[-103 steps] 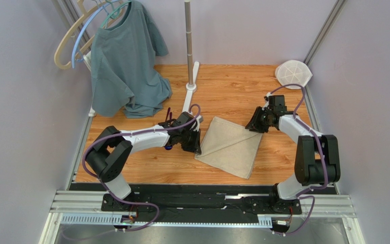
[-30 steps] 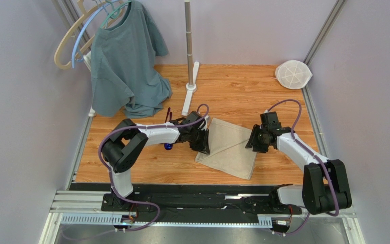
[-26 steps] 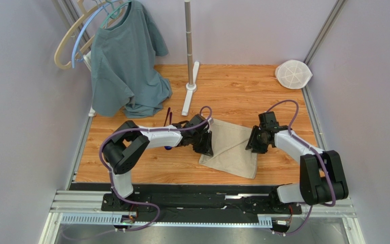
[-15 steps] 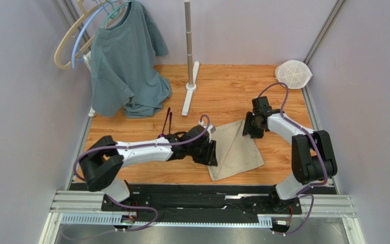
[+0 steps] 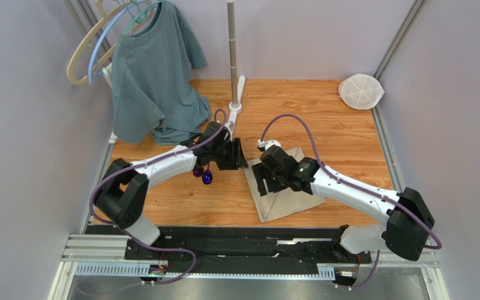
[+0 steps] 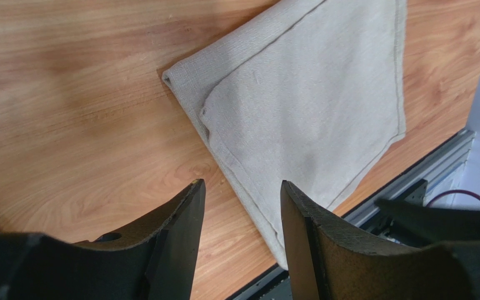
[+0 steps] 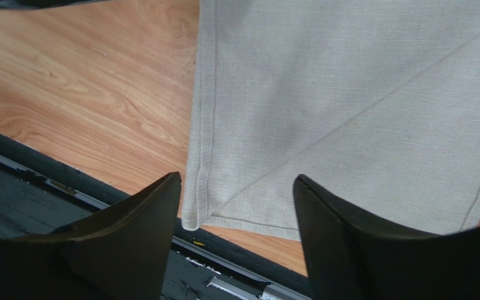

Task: Fold the napkin into a case and place the utensils inside
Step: Flatten out the upper triangle-folded napkin at the center of the board, then turn over the upper triangle folded napkin at the center of the board.

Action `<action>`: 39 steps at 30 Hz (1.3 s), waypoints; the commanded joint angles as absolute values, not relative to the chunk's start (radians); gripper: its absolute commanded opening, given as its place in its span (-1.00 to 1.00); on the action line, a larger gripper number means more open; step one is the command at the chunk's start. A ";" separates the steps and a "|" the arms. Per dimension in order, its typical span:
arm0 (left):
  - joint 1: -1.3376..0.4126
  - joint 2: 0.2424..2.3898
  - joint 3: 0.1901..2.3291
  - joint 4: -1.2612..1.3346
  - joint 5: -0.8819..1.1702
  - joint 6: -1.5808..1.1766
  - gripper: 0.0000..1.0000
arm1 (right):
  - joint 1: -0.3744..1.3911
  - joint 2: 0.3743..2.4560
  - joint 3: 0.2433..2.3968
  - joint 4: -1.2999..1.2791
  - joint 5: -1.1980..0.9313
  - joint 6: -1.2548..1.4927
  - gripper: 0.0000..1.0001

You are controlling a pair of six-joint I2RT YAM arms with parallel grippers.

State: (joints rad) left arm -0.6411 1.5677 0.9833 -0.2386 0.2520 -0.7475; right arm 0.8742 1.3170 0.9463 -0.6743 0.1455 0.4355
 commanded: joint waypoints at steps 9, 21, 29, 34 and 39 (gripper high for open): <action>-0.644 1.805 1.077 -0.147 0.269 -0.813 0.11 | 1.058 1.468 0.884 -0.528 0.233 0.503 0.24; -0.646 1.907 1.078 -0.143 0.221 -0.845 -0.20 | 1.106 1.546 0.903 -0.505 0.247 0.483 0.18; -0.644 1.901 1.080 -0.141 0.216 -0.839 -0.52 | 1.124 1.574 0.862 -0.505 0.273 0.511 -0.02; -0.646 1.902 1.091 -0.155 0.206 -0.828 -0.67 | 1.126 1.595 0.831 -0.502 0.279 0.546 -0.03; -0.646 1.899 1.094 -0.156 0.198 -0.824 -0.85 | 1.127 1.640 0.825 -0.505 0.284 0.569 -0.29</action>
